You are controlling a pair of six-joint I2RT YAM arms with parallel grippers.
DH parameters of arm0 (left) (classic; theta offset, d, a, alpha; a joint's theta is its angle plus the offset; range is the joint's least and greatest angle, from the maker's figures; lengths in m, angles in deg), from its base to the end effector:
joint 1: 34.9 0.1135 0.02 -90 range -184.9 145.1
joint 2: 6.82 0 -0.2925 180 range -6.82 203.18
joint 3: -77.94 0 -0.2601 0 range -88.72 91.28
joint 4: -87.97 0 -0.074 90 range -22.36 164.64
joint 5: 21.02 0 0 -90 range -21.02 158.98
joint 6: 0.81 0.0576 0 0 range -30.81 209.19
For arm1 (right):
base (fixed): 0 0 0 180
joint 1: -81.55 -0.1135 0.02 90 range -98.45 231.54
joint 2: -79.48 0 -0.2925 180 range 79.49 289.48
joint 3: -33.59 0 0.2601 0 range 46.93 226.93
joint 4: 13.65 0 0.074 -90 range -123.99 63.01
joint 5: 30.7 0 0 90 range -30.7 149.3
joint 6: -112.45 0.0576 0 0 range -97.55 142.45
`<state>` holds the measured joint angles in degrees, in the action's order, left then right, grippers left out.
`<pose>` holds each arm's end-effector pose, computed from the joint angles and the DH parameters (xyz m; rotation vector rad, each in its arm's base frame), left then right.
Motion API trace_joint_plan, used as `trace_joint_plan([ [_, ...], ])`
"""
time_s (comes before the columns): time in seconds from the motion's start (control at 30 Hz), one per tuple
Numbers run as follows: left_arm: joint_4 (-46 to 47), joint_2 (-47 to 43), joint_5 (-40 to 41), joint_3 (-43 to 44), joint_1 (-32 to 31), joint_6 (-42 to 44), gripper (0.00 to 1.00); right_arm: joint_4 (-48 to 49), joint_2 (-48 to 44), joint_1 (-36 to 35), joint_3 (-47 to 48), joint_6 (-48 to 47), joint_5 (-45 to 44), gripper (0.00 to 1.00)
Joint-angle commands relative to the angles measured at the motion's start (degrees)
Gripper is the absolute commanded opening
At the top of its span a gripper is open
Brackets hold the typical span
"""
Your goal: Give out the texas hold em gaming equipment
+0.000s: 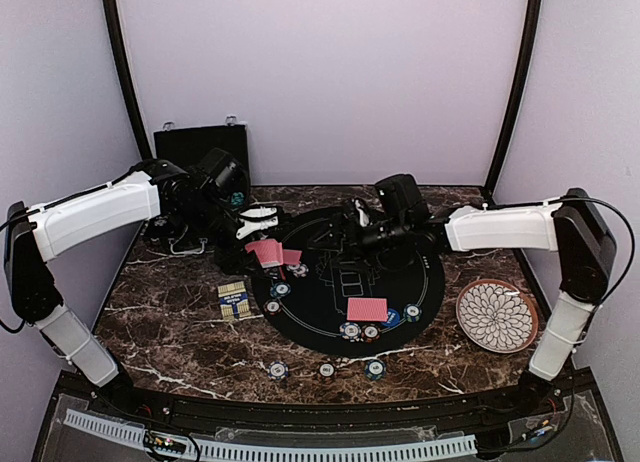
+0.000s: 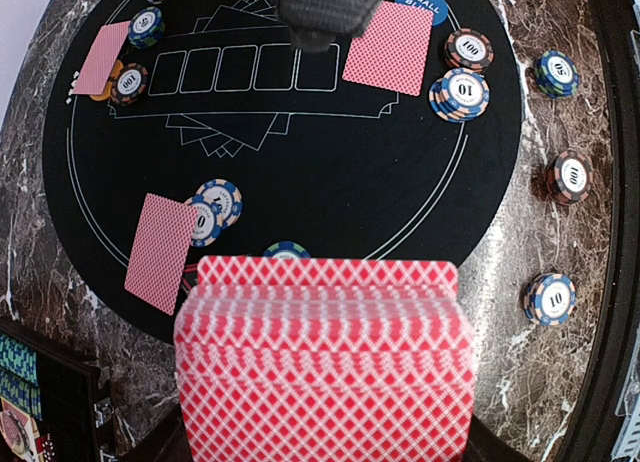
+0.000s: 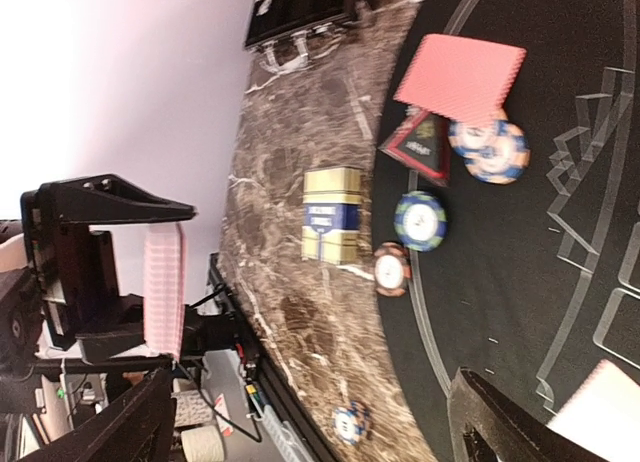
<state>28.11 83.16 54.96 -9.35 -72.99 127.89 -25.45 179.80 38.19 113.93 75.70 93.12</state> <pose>0.2670 -0.2270 0.3093 1.6567 1.9416 -0.3096 0.2837 0.3120 0.2482 -0.2014 2.4694 1.5097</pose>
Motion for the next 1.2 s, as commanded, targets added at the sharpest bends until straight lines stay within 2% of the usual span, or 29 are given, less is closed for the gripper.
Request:
trace_joint_plan([
  [0.0, 0.2, -2.6, -0.5, 0.3, 0.0, -0.4, 0.00, 10.2, 3.6, -2.7, 4.2, 5.5, 3.2, 0.94],
  [0.27, 0.1, -2.7, -0.6, 0.2, 0.0, -0.6, 0.00, 16.6, 8.2, -5.4, 7.3, 9.7, 5.4, 0.93],
  [1.17, -0.3, -2.2, -0.8, 0.6, 0.0, -0.5, 0.00, 18.8, 20.0, -8.4, 18.1, 14.0, 8.4, 0.91],
])
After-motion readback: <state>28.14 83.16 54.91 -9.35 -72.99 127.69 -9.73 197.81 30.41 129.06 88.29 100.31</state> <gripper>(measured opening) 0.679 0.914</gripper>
